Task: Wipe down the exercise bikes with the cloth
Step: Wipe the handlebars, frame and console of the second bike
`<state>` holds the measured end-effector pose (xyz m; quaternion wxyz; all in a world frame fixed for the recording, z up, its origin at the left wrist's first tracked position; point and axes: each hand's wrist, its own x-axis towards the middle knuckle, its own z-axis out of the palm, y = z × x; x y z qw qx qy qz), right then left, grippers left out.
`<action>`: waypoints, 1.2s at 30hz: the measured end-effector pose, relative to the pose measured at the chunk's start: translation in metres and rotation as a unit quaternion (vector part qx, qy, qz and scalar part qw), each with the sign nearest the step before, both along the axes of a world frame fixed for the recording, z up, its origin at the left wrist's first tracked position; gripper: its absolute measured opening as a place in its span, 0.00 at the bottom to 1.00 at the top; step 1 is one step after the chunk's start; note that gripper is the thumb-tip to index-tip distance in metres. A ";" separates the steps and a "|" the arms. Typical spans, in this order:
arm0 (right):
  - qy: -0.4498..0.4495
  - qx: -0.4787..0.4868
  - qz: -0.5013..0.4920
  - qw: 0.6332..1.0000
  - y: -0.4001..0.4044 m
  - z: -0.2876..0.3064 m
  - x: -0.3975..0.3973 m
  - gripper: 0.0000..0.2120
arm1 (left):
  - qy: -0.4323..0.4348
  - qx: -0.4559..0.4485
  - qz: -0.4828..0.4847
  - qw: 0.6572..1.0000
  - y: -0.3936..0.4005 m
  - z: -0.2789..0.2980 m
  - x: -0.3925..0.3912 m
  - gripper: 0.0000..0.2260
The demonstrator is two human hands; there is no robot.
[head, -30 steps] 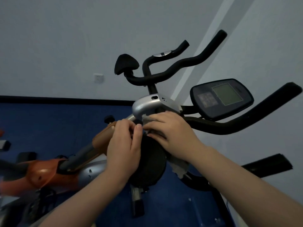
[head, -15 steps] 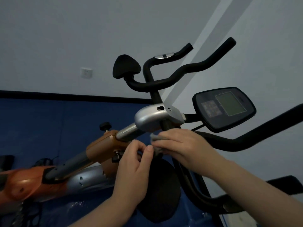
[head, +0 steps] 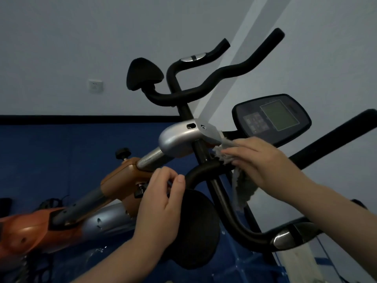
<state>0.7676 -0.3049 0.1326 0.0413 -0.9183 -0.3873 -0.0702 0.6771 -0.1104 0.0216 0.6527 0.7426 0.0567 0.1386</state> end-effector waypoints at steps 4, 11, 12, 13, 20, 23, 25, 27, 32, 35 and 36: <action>0.007 0.055 0.002 0.998 0.050 -0.028 -0.014 0.09 | -0.019 0.025 0.013 0.999 -0.002 0.003 0.000 0.11; -0.098 0.060 -0.091 0.989 -0.005 -0.015 -0.023 0.10 | -0.019 0.082 -0.043 0.995 0.001 0.033 0.012 0.04; -0.107 0.062 -0.117 0.985 -0.010 -0.011 -0.023 0.08 | -0.026 0.091 -0.063 0.994 -0.002 0.042 0.017 0.05; -0.110 0.068 -0.147 0.981 -0.014 -0.007 -0.023 0.07 | -0.031 0.104 -0.086 0.990 -0.006 0.050 0.024 0.05; -0.208 0.104 -0.323 0.917 -0.027 0.020 -0.013 0.10 | -0.009 0.177 -0.175 0.969 -0.037 0.071 0.065 0.06; -0.150 0.107 -0.386 0.904 0.000 -0.011 -0.021 0.11 | -0.028 0.175 -0.172 0.969 -0.036 0.063 0.060 0.06; -0.144 0.192 -0.397 0.886 0.016 -0.030 -0.029 0.10 | -0.026 0.168 -0.172 0.970 -0.032 0.060 0.058 0.06; -0.135 0.233 -0.368 0.890 0.027 -0.035 -0.039 0.08 | -0.013 0.142 -0.179 0.973 -0.030 0.058 0.059 0.08; -0.146 0.157 -0.339 0.916 -0.007 -0.007 -0.033 0.06 | -0.002 0.142 -0.201 0.969 -0.028 0.058 0.063 0.07; -0.171 0.199 -0.417 0.870 0.019 -0.023 -0.043 0.05 | -0.021 0.164 -0.204 0.965 -0.028 0.057 0.061 0.07; -0.167 0.217 -0.417 0.867 0.037 -0.033 -0.048 0.07 | -0.031 0.172 -0.207 0.963 -0.029 0.057 0.061 0.07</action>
